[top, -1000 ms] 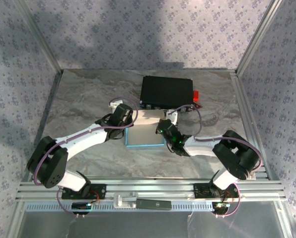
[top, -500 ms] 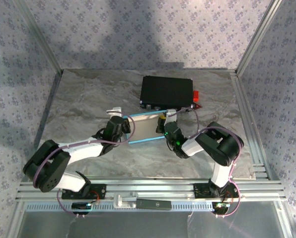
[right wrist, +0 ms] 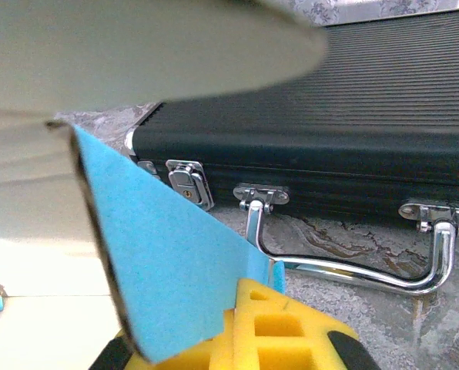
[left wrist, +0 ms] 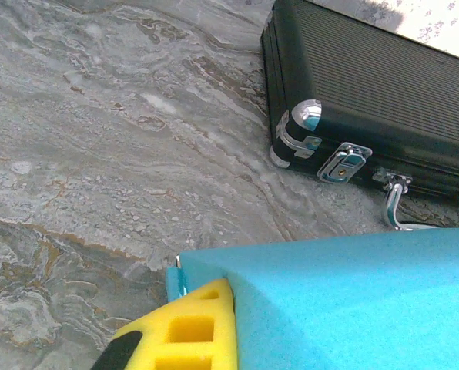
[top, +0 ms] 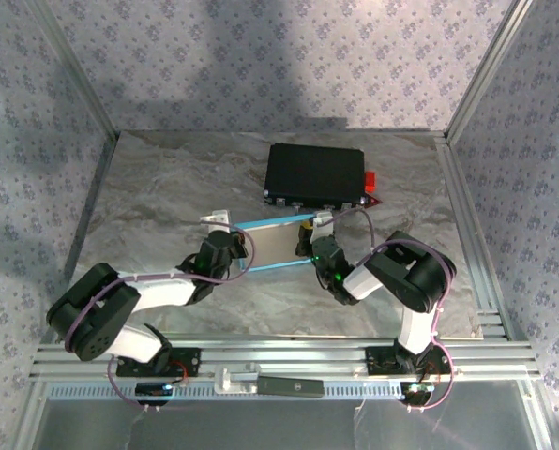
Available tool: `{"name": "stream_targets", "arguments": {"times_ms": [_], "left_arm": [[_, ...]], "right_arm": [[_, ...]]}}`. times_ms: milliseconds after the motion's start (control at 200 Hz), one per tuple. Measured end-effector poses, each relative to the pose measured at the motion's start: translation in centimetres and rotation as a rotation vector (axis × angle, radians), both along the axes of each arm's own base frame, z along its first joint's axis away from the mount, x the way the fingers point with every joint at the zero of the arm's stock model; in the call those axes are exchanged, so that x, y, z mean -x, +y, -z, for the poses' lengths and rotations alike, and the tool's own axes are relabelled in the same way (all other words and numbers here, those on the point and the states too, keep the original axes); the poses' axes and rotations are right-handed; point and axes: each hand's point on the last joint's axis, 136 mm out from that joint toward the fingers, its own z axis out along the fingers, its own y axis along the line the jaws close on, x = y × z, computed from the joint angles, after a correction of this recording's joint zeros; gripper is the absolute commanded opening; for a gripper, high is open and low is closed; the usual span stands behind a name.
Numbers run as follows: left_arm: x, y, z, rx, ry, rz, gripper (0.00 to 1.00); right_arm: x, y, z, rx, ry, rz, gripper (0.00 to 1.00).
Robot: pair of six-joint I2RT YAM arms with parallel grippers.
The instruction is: Fold the paper box
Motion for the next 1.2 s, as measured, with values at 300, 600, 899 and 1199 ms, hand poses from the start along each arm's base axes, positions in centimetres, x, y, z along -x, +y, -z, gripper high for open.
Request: {"name": "stream_targets", "arguments": {"times_ms": [300, 600, 899, 1199], "left_arm": [[0.7, -0.4, 0.6, -0.025, -0.032, -0.03, 0.0], [1.3, -0.4, 0.8, -0.038, -0.052, -0.055, 0.0], [1.6, -0.5, 1.0, -0.049, -0.053, -0.062, 0.0], [1.8, -0.5, 1.1, -0.062, -0.053, -0.068, 0.0]], "right_arm": [[0.1, -0.4, 0.5, 0.0, 0.009, 0.018, 0.0], [0.2, -0.6, 0.4, 0.005, 0.022, 0.021, 0.0], [0.1, -0.8, 0.2, 0.04, 0.047, -0.003, 0.0], [0.4, -0.9, -0.2, 0.091, 0.083, -0.059, 0.1]]}}
